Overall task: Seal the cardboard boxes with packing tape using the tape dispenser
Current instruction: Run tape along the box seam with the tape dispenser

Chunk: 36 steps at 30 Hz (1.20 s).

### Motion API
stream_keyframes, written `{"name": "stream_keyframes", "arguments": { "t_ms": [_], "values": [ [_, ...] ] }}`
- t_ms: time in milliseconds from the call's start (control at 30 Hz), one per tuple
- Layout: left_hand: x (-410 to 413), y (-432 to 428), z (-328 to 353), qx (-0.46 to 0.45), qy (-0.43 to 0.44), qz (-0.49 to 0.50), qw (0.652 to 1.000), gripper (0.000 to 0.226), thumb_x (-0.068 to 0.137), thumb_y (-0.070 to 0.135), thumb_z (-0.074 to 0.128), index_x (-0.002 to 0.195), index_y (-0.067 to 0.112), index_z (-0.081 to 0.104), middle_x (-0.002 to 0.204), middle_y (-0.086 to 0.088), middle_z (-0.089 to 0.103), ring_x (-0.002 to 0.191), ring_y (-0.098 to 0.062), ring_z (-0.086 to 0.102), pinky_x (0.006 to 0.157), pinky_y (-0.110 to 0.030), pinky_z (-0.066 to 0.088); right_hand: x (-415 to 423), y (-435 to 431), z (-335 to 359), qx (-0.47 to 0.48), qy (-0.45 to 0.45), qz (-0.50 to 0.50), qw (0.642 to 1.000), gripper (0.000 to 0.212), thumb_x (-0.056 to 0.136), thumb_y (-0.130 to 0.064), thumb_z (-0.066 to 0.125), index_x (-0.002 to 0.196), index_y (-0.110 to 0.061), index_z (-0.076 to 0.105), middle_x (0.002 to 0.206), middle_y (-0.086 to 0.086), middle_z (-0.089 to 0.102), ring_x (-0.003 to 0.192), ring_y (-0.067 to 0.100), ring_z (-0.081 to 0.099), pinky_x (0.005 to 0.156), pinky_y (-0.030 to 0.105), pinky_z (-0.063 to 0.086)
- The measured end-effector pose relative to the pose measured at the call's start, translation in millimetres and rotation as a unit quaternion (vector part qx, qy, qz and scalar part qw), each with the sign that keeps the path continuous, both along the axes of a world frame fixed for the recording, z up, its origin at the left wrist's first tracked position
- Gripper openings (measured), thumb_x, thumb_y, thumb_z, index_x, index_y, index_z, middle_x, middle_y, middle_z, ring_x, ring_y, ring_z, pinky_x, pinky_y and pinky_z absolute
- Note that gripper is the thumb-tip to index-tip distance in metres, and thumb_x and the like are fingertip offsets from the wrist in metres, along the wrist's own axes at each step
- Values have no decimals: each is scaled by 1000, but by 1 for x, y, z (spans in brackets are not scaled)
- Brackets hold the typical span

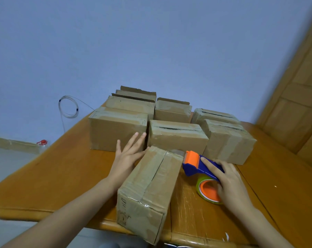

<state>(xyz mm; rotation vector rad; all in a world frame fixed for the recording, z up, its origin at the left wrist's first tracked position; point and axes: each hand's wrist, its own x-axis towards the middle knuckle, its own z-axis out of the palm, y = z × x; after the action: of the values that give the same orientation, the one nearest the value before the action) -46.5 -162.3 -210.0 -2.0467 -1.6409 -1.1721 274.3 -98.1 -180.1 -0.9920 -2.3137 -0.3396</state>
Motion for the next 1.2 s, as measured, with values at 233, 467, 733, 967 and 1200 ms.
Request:
{"name": "stream_keyframes", "arguments": {
  "t_ms": [233,467,733,967,1200],
  "values": [
    [-8,-21,36,-171,-5,68,983,27,91,36,59,117,37,64,154,19,7,146,-7,-4,114,-65,-4,-2,-7,4,-10,-2,-28,1000,100,49,10,86,137,-24,50,108,13,62,93,32,60,65,38,54],
    [28,-44,129,-211,-79,24,974,27,96,37,51,113,28,69,117,6,68,106,-12,62,91,-38,52,-6,-21,-3,-30,10,-49,998,106,48,9,87,138,-24,43,107,13,60,93,28,57,64,38,54],
    [96,-76,123,-376,223,119,892,82,84,62,57,148,20,28,157,-8,25,140,-32,30,110,-44,33,-33,-61,-2,-40,25,-36,998,105,46,9,86,136,-26,44,108,11,61,91,29,59,64,37,53],
    [67,-91,106,-371,214,112,897,70,99,26,47,153,28,3,162,0,3,147,-33,10,108,-41,36,-55,-88,3,-72,-7,-40,997,102,48,-8,91,137,-24,45,107,8,59,90,23,60,62,31,53],
    [42,-103,94,-344,208,132,906,70,103,19,33,151,35,-16,160,11,-17,149,-17,-8,109,-29,32,-70,-100,19,-199,-56,25,978,82,95,-36,48,143,-49,-17,142,-10,14,123,4,18,94,16,37]
  ]
}}
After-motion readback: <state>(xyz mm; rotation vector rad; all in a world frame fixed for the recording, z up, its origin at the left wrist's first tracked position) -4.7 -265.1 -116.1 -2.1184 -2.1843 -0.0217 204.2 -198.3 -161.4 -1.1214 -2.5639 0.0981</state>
